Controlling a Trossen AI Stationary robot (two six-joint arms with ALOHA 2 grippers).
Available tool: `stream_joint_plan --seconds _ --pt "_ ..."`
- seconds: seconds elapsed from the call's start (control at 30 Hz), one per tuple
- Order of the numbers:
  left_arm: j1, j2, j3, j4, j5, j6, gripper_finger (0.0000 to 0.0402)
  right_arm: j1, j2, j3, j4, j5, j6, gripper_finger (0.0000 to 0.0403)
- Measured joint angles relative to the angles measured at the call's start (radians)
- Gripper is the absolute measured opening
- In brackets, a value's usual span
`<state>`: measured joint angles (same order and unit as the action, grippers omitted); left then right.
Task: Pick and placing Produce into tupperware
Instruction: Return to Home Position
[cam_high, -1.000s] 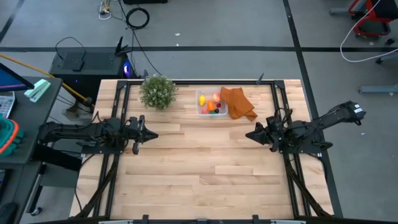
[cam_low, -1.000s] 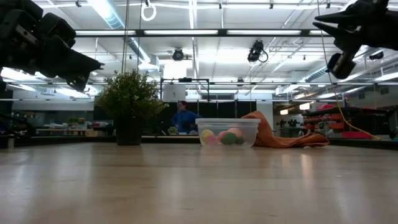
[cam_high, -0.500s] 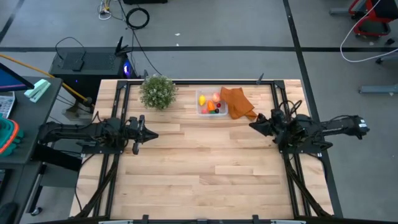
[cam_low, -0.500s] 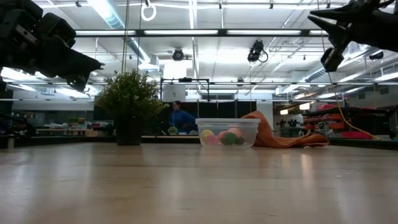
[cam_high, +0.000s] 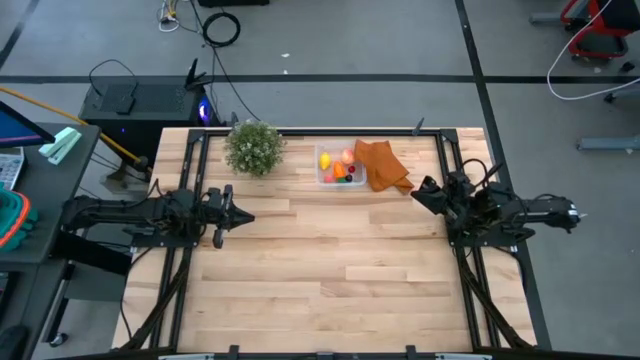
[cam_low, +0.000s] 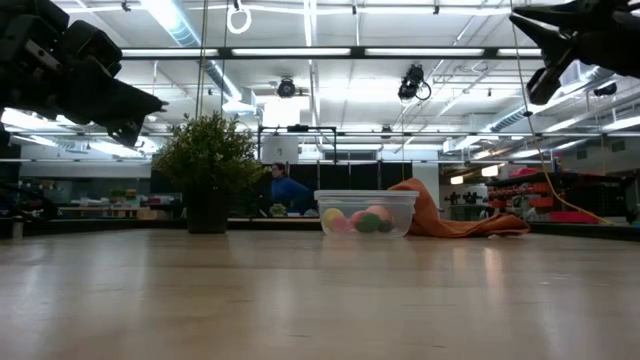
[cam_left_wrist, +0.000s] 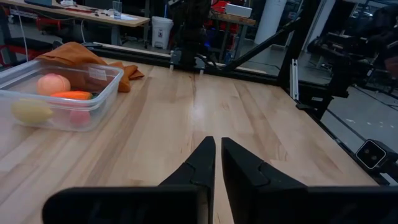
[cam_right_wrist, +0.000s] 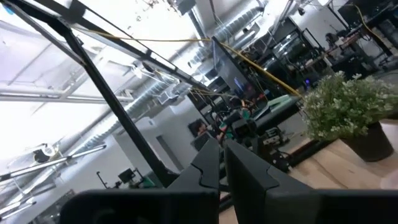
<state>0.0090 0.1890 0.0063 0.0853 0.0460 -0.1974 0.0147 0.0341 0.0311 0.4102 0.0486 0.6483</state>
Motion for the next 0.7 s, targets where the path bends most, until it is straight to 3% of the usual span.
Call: stream_joint_plan --seconds 0.4,0.7 --pt "0.0 0.0 0.0 0.0 0.0 0.0 0.0023 0.0 -0.035 0.0 -0.12 0.004 -0.074 0.0" --pt "0.0 0.0 0.0 0.0 0.0 0.001 0.0036 0.0 -0.034 0.0 -0.207 0.009 -0.284 0.0"
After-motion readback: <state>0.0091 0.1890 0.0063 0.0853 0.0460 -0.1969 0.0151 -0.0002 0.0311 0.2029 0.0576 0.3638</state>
